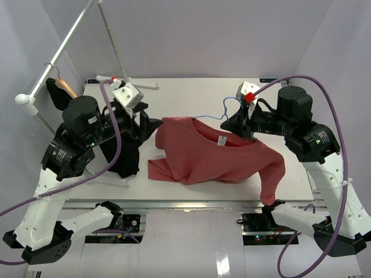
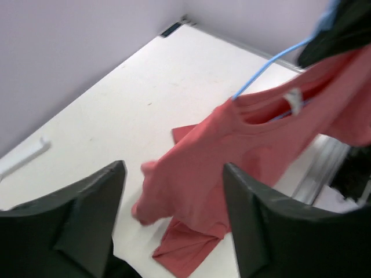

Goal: Place the t-shirt on the hanger
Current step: Place the hanger at the clothesline.

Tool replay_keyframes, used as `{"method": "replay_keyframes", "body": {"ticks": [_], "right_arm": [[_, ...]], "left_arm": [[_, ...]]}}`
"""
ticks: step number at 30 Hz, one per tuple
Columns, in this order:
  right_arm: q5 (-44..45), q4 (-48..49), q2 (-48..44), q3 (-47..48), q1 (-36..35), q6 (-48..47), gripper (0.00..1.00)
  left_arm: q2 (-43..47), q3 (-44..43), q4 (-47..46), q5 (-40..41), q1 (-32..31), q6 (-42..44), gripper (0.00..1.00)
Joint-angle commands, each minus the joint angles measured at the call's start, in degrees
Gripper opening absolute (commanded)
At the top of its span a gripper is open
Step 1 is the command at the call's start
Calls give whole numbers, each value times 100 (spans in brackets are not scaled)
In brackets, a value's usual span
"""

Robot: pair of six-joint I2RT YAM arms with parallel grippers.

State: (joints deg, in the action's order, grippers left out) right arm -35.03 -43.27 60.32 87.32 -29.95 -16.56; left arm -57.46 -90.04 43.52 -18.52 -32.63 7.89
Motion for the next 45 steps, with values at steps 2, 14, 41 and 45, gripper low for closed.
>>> {"method": "replay_keyframes", "body": {"ticks": [2, 14, 41, 45], "right_arm": [[-1282, 321, -245, -71, 25, -368, 8], [-1512, 306, -216, -141, 25, -376, 8], [-1913, 769, -19, -497, 25, -260, 8], [-1912, 790, -2, -497, 25, -264, 8]], "left_arm": [[-615, -246, 567, -1943, -6, 638, 59], [-702, 140, 212, -3560, -6, 814, 57], [-1115, 592, -38, -3693, -6, 629, 43], [-1167, 642, -36, -3816, -6, 595, 29]]}}
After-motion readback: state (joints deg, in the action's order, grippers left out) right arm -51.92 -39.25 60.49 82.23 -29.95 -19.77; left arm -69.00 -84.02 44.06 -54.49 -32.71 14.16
